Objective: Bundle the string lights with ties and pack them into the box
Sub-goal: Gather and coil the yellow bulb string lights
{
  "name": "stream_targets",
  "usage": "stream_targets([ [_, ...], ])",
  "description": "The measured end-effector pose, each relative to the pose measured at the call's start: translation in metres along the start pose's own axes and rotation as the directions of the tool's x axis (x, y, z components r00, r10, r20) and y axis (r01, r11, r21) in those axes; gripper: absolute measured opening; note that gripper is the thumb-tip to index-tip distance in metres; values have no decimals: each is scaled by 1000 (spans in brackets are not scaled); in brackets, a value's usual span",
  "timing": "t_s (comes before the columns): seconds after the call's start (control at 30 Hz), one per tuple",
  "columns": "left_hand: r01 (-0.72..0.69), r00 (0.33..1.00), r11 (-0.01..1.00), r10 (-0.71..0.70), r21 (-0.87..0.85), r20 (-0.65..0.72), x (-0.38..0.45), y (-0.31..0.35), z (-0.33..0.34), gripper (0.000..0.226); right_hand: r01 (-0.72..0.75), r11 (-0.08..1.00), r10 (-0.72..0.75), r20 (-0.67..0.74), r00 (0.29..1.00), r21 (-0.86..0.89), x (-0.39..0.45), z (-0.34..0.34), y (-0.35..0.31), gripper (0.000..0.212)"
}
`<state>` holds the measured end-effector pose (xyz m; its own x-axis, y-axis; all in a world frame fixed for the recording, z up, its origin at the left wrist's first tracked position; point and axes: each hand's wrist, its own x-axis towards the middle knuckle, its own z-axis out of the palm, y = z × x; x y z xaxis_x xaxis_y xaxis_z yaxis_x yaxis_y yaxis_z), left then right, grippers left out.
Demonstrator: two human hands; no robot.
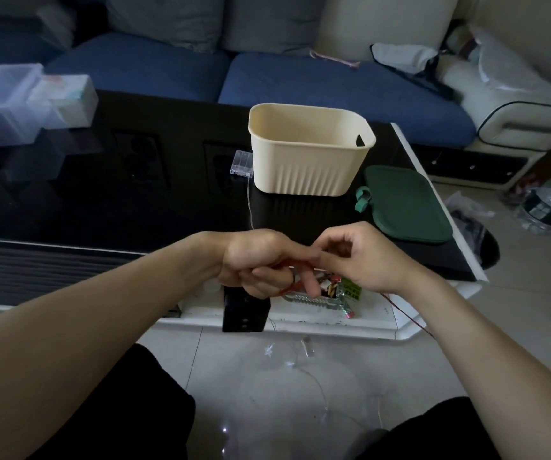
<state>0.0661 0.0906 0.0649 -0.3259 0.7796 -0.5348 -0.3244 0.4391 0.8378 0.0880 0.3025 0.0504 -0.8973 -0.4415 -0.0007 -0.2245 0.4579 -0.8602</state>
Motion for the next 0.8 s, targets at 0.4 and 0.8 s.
stream_targets([
  [0.4, -273, 944, 889, 174, -367, -280, -4, 5, -7, 35, -218, 975, 219, -27, 975, 42, -7, -24, 6, 35],
  [0.8, -609, 749, 637, 264, -473, -608, 3, 9, -13, 36, -286, 943, 297, 40, 954, -170, -2, -9, 11, 21],
])
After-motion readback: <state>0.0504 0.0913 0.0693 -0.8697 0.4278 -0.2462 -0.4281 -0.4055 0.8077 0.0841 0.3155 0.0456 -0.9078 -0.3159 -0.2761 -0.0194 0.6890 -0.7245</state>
